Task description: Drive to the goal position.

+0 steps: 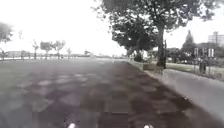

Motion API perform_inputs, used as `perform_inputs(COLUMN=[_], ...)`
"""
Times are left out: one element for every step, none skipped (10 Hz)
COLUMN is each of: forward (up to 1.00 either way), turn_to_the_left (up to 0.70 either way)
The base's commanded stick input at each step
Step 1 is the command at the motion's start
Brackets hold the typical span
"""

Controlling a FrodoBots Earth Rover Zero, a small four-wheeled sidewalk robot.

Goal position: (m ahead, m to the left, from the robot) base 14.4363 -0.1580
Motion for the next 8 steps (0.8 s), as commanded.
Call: perform_inputs(forward=[1.0,1.0,1.0,1.0,1.0,1.0,1.0,1.0], turn_to_the_left=[-0.4,0.0,0.0,0.0,0.0,0.0,0.0,0.0])
